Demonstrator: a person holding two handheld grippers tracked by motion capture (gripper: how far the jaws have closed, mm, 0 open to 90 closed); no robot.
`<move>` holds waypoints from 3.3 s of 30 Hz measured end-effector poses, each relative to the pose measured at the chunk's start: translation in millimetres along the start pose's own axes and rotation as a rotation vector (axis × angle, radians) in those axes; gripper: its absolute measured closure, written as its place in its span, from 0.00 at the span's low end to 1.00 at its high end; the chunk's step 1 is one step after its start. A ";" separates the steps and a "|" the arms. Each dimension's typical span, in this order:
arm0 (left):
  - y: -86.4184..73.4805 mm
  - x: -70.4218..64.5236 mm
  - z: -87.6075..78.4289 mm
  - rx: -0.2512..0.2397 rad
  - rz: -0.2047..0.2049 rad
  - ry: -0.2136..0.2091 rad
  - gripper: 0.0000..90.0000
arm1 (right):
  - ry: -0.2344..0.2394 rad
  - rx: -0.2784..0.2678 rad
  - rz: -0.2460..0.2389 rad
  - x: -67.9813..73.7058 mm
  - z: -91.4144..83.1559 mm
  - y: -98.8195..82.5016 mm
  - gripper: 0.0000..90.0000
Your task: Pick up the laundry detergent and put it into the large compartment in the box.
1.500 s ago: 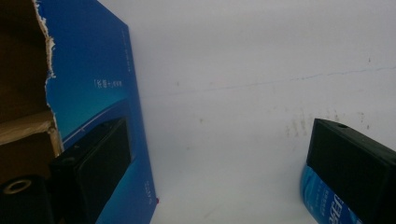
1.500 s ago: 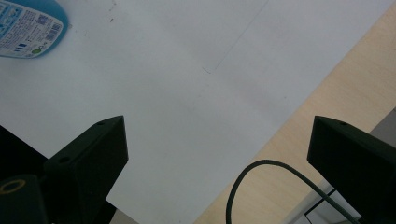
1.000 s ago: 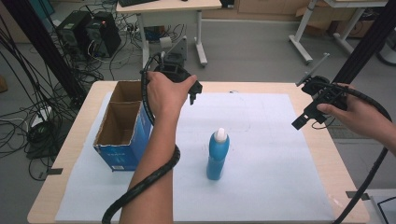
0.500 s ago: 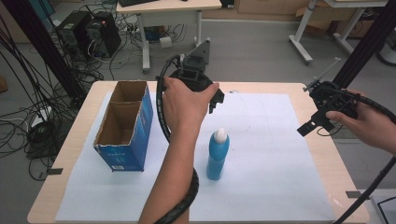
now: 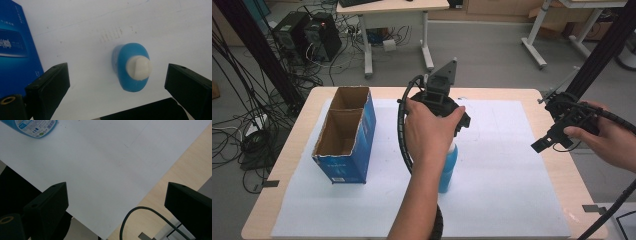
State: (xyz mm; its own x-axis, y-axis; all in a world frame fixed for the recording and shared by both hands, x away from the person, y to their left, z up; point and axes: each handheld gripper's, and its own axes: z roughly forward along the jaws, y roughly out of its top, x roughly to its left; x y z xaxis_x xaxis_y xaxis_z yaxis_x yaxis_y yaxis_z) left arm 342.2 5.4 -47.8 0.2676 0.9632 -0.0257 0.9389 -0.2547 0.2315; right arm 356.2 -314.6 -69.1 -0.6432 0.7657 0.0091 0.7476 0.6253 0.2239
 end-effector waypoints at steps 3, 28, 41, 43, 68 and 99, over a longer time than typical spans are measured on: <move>-0.3 -2.9 6.8 0.006 0.005 -0.008 0.07 | -0.001 -0.002 -0.002 1.6 -0.7 -1.3 0.06; 1.8 -21.9 61.8 0.070 0.028 -0.035 0.07 | -0.001 -0.001 0.004 2.3 -0.1 -3.9 0.06; 4.6 -27.8 80.7 0.098 0.048 -0.010 0.17 | -0.001 0.001 0.005 2.7 0.9 -1.2 0.06; 5.0 -27.3 81.4 0.100 0.043 -0.014 0.18 | -0.001 0.001 0.003 2.7 0.8 -0.9 0.06; 5.6 -34.0 83.3 0.100 0.071 0.014 0.41 | 0.000 -0.003 0.005 4.4 1.7 1.6 0.06; 10.6 48.0 -142.5 -0.103 -0.043 0.044 0.41 | -0.010 -0.007 -0.039 20.5 -10.6 29.2 0.06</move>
State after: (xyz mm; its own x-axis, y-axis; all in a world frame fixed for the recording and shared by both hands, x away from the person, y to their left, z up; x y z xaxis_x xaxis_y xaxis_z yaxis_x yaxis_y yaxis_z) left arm 334.1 61.2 92.1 0.2158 0.9764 0.0049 0.9213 -0.2053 0.3302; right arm 363.1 -282.2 -52.1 -0.6702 0.7421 -0.0099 0.7206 0.6539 0.2303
